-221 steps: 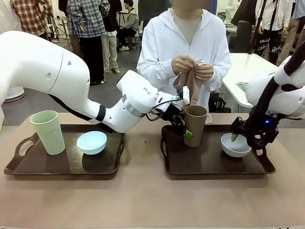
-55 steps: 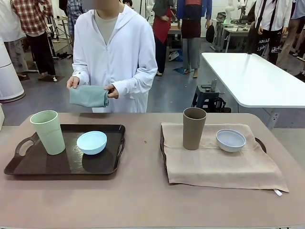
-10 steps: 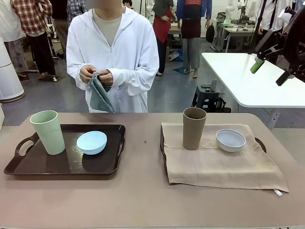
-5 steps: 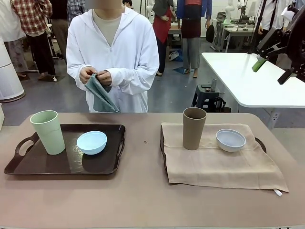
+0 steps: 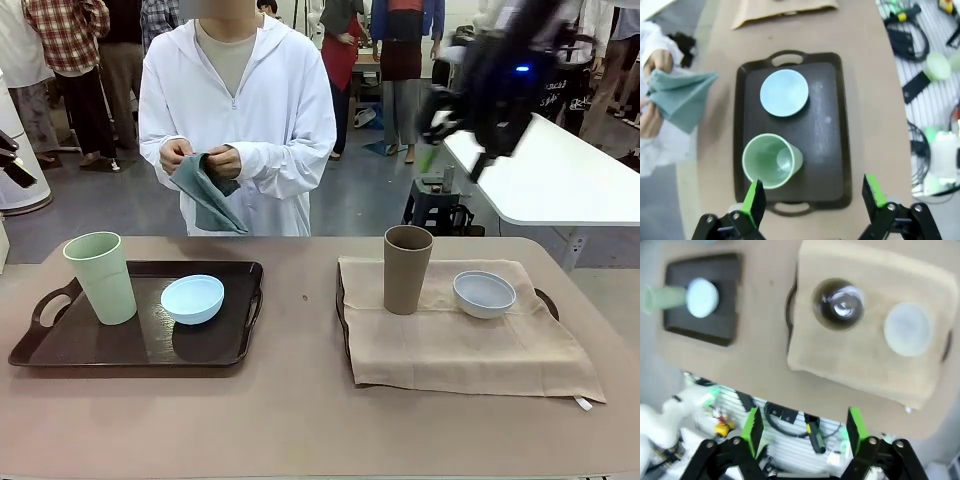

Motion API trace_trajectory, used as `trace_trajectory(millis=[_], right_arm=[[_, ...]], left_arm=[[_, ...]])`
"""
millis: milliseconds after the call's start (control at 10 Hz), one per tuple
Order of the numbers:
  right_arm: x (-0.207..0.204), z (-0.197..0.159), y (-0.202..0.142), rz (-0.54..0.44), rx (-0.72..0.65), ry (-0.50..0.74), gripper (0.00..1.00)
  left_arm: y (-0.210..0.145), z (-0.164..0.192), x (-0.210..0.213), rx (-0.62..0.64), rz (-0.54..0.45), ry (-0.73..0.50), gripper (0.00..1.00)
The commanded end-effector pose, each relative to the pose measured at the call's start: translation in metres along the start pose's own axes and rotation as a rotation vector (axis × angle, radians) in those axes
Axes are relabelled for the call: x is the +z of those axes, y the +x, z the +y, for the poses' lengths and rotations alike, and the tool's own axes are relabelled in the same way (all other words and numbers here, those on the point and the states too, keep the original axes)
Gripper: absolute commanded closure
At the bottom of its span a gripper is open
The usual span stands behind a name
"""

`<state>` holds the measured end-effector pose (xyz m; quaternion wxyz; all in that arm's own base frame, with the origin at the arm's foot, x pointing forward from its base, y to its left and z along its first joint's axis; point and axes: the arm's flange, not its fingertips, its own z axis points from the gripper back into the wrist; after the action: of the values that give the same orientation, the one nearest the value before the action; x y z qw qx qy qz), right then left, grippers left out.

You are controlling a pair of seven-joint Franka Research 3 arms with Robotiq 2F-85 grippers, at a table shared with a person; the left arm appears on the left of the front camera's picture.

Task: Set up a tray with a mat and arrange the tableware.
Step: Pick up the Picnic Bowl and Reusable plastic cup from the Handle tray in front of the human's position and hold them in the air.

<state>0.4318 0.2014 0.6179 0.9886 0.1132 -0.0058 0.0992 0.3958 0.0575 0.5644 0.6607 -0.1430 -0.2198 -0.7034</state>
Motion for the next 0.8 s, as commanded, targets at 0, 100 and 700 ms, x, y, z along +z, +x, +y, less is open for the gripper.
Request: trace_trajectory(millis=[0,100,700], right_arm=[[-0.007,0.033,0.038,0.053,0.044,-0.092,0.14],[-0.024,0.062,0.055,0.075,0.053,-0.122,0.14],[-0.058,0.087,0.056,0.074,0.085,-0.127,0.14]], left_arm=[[-0.021,0.017,0.010,-0.109,-0.070,-0.006,0.00],[-0.030,0.031,0.010,-0.118,-0.102,-0.028,0.00],[-0.040,0.032,-0.001,-0.087,-0.082,-0.045,0.00]])
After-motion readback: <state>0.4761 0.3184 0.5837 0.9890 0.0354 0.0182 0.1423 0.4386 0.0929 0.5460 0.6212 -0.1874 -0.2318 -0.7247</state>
